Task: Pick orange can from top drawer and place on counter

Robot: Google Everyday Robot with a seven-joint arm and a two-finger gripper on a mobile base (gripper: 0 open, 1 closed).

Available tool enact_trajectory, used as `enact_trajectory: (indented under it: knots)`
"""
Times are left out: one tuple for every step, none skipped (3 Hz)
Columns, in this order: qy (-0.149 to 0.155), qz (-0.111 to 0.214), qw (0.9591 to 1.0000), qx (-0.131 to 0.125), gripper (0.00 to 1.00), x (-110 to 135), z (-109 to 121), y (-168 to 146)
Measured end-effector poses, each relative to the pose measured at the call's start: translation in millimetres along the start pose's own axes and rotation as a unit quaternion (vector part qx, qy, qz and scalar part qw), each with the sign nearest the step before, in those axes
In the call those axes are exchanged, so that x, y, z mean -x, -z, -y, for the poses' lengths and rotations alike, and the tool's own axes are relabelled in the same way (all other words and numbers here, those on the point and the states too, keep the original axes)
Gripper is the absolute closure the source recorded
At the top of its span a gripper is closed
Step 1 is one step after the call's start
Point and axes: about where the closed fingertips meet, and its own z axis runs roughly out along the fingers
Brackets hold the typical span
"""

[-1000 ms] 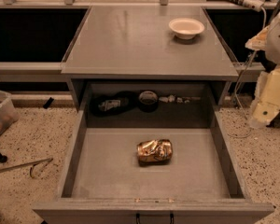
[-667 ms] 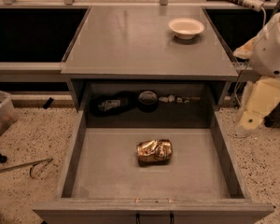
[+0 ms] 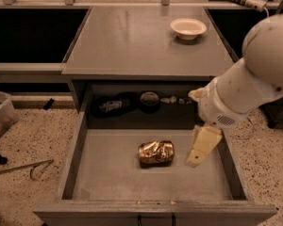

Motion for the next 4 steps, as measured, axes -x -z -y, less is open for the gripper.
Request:
enact_trajectory:
  knots:
    - [-0.022, 0.030, 0.9992, 0.010, 0.00, 11.3, -14.6, -65.2]
    - [-0.022, 0.038, 0.9990, -0.011, 0.00, 15.1, -6.6, -68.2]
    - [-0.022, 0.038, 0.9990, -0.011, 0.00, 15.0, -6.6, -68.2]
    - [-0.028, 0.044, 0.9985, -0.015, 0.00, 12.7, -5.2, -69.0]
